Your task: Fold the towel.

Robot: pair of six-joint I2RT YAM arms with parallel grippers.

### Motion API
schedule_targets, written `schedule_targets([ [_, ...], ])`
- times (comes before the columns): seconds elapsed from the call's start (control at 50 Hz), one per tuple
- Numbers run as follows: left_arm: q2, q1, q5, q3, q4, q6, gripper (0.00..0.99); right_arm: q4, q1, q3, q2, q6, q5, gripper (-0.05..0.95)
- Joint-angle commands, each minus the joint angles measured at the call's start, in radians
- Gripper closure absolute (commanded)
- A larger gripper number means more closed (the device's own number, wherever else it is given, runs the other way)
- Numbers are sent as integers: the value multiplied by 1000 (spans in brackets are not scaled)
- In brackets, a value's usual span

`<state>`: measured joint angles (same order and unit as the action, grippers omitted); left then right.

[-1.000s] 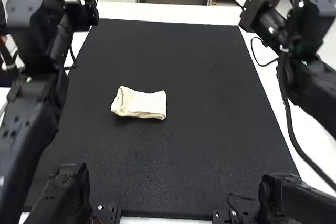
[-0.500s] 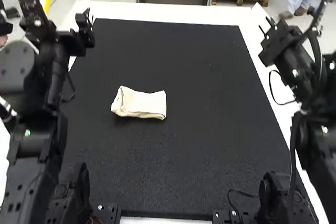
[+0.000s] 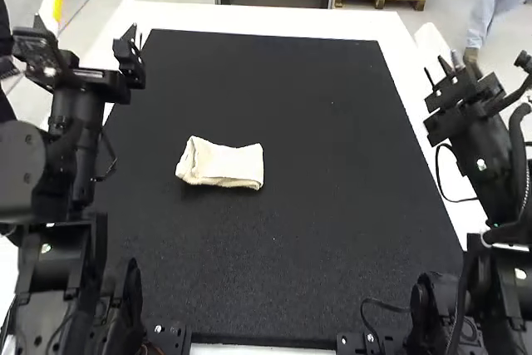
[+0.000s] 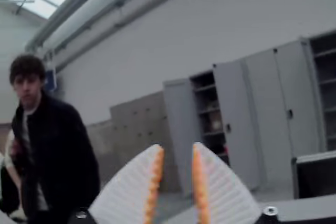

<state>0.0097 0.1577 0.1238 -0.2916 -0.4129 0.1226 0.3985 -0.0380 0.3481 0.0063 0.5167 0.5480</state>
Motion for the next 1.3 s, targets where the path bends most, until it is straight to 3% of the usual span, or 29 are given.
schedule_targets([
  [0.0, -11, 0, 50, 80, -101, -155, 38, 22, -20, -11, -3, -239, -194, -31],
  [0.06, -11, -1, 62, 132, -205, -163, 38, 77, -20, -55, -3, -356, -275, -23],
  [0.18, -11, -1, 111, 206, -276, -169, 39, 234, -20, -149, -3, -386, -278, -23],
  [0.34, -11, 3, 97, 275, -276, -136, 159, 263, -20, -274, -3, -446, -281, -23],
  [0.38, -11, 3, 60, 293, -257, -117, 154, 290, -20, -316, -3, -454, -278, -23],
  [0.42, -11, 3, 2, 295, -167, -113, 154, 333, -20, -348, -3, -455, -272, -23],
  [0.44, -11, 3, -24, 292, -136, -113, 152, 310, -20, -350, -3, -458, -270, -23],
  [0.48, -11, 3, -26, 290, -93, -113, 152, 184, -20, -345, -5, -474, -276, -23],
  [0.68, -11, 3, -26, 290, 180, -113, 152, -32, -20, -348, -3, -468, -278, -23],
  [0.78, -11, 16, -26, 290, 243, -118, 38, -132, -20, -348, -3, -471, -273, -23],
  [0.86, -13, 23, -26, 290, 306, -115, 36, -207, -20, -347, -3, -503, -263, -23],
  [0.98, -11, 19, -24, 290, 330, -118, 36, -383, -20, -347, -3, -607, -263, -23],
  [1.12, -11, 23, -24, 290, 404, -121, 36, -400, -20, -348, -3, -627, -264, -23],
  [1.28, -11, 17, -24, 290, 408, -124, 36, -414, -20, -348, -3, -642, -264, -23],
])
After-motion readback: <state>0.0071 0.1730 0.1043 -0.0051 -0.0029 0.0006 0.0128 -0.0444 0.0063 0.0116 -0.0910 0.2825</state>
